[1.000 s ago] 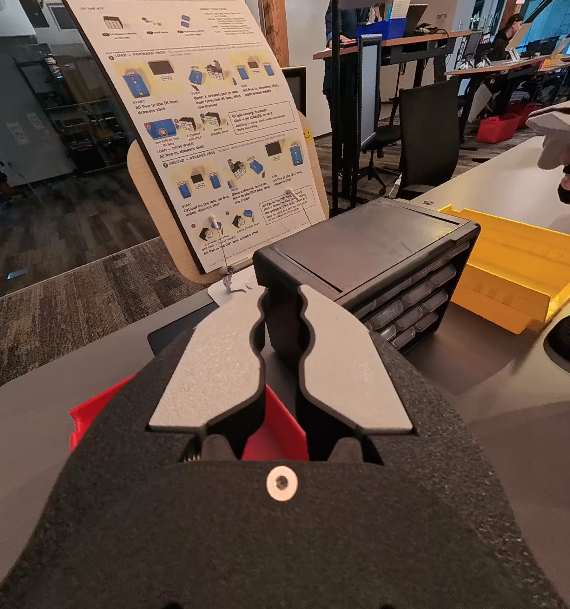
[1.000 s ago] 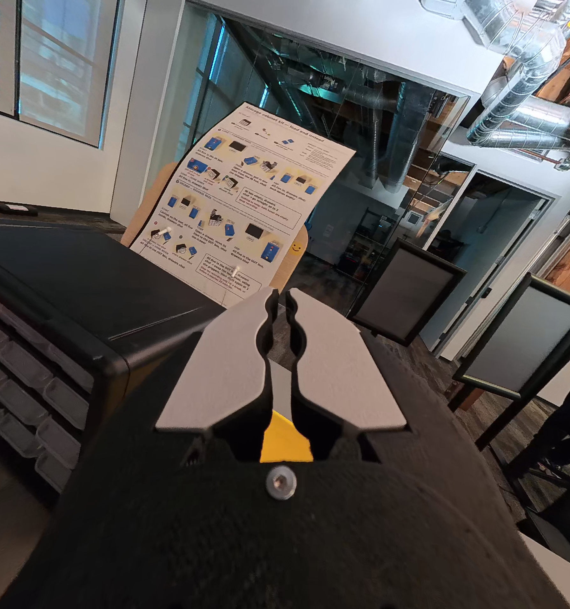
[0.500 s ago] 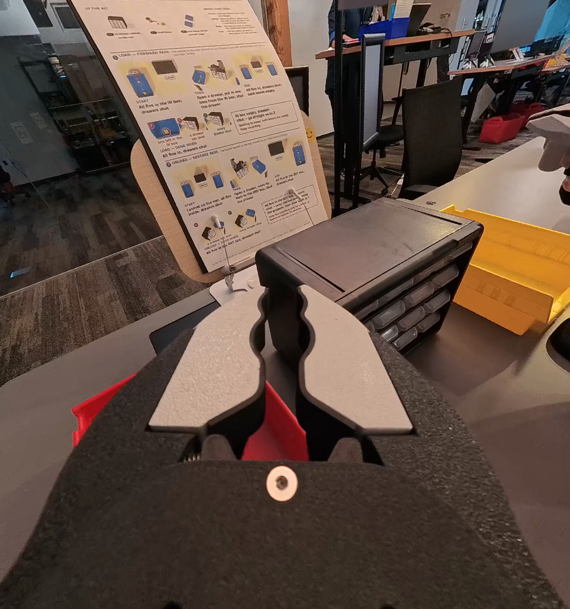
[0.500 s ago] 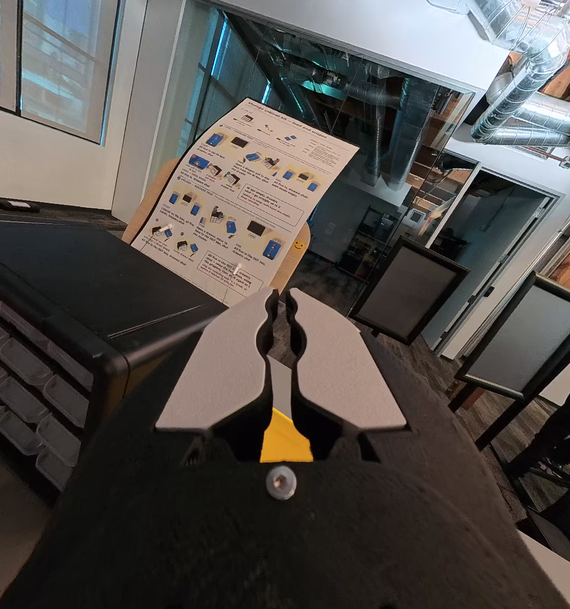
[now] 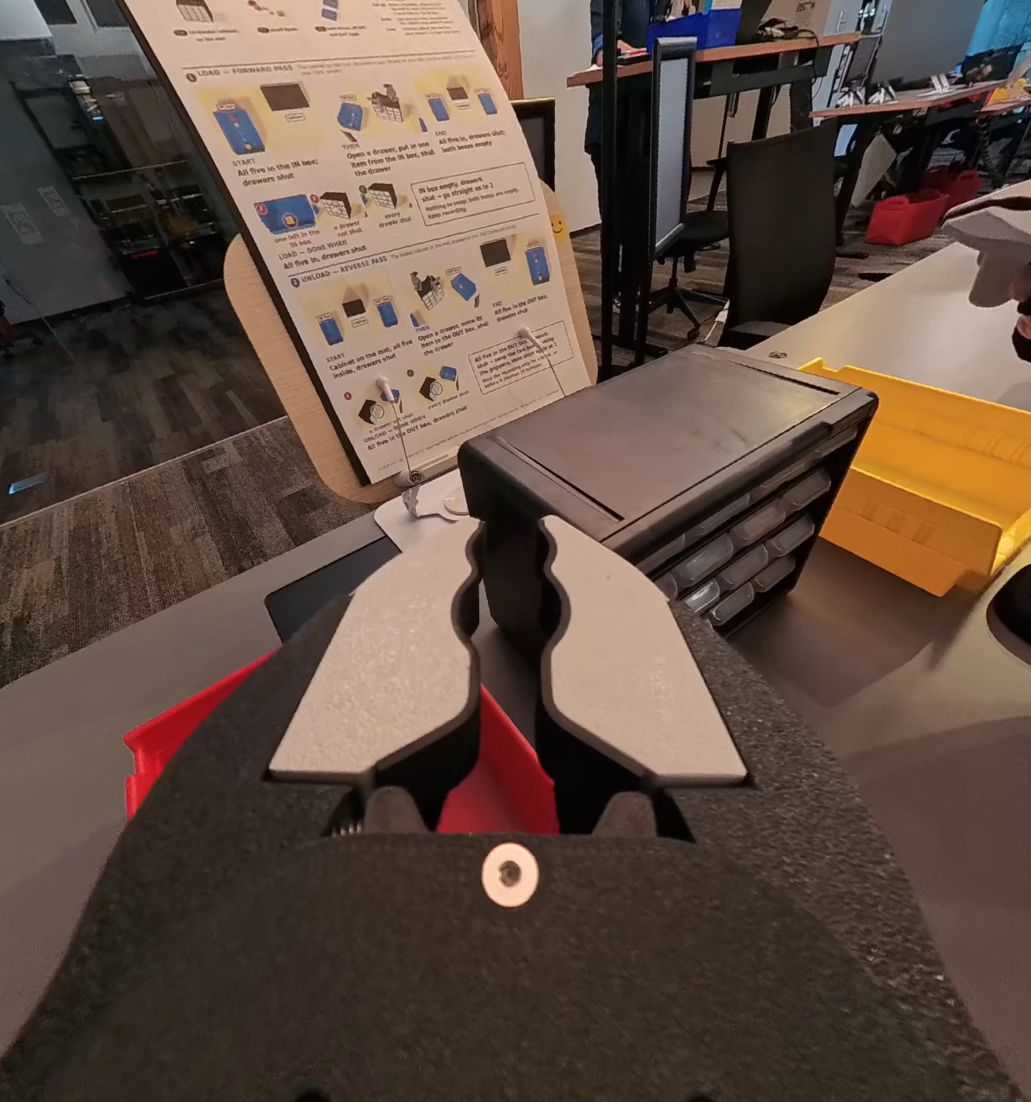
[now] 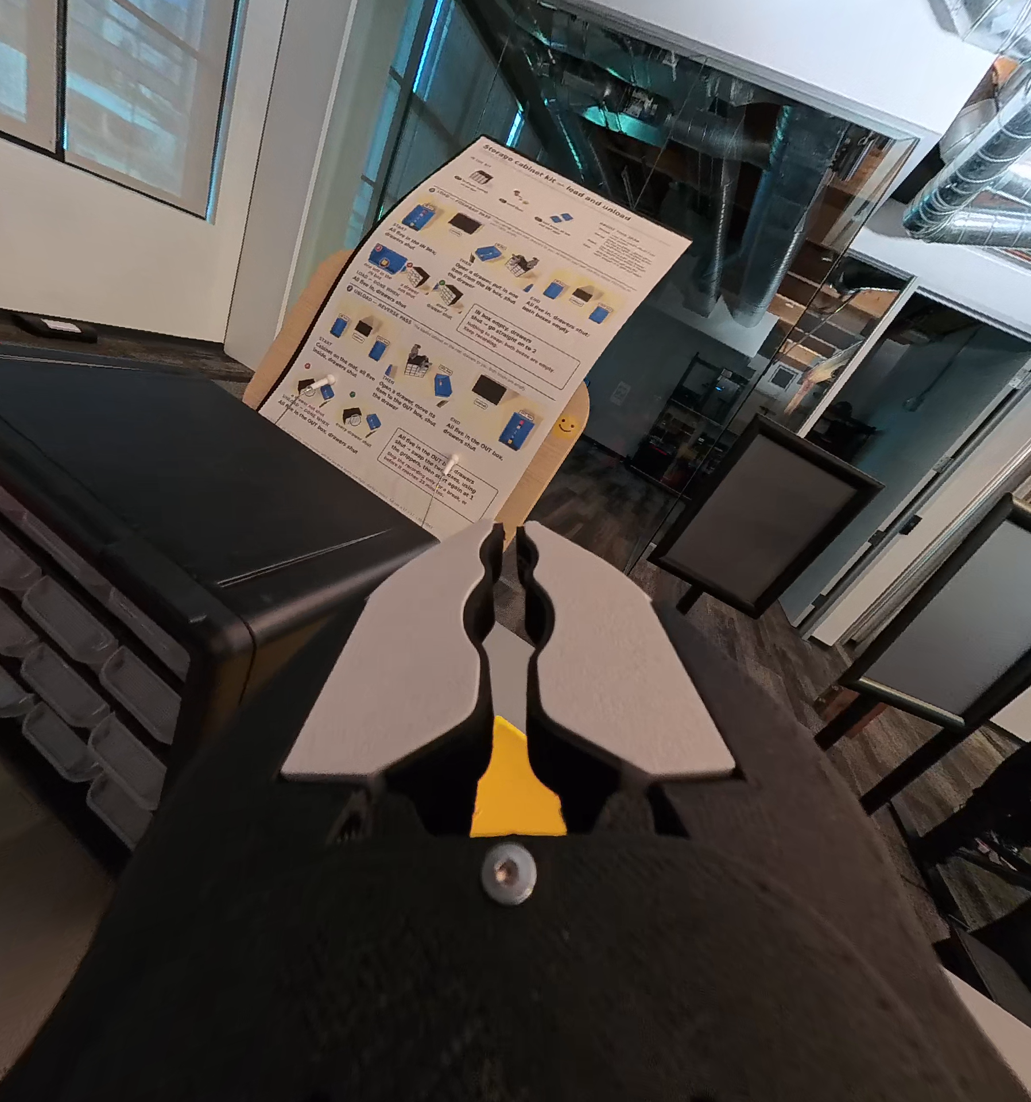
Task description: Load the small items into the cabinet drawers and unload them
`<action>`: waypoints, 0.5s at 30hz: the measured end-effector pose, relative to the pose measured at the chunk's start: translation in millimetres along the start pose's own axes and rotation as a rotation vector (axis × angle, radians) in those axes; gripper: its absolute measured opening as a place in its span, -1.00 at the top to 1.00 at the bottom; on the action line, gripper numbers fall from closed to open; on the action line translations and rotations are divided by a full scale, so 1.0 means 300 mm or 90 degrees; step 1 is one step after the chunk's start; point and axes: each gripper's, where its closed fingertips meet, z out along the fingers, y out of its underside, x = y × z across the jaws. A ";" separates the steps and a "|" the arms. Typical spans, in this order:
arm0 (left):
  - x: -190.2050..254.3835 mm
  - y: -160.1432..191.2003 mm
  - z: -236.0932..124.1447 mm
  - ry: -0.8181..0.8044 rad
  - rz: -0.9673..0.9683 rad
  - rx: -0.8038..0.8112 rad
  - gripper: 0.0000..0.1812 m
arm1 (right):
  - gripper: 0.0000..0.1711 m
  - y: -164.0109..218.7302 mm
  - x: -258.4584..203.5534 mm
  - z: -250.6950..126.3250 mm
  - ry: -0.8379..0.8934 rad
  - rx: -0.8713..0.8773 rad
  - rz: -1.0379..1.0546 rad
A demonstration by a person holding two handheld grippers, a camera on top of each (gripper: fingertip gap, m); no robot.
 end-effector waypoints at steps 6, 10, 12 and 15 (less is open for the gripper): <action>0.027 0.011 0.012 0.014 0.019 -0.015 0.84 | 0.95 0.001 -0.009 0.002 -0.009 -0.001 -0.002; 0.042 0.017 0.027 0.023 0.029 -0.020 0.84 | 0.94 0.011 -0.035 0.011 -0.036 -0.016 -0.013; 0.054 0.025 0.035 0.029 0.037 -0.028 0.84 | 0.94 0.020 -0.052 0.016 -0.050 -0.031 -0.026; 0.081 0.032 0.044 0.043 0.059 -0.038 0.86 | 0.94 0.023 -0.069 0.019 -0.061 -0.042 -0.048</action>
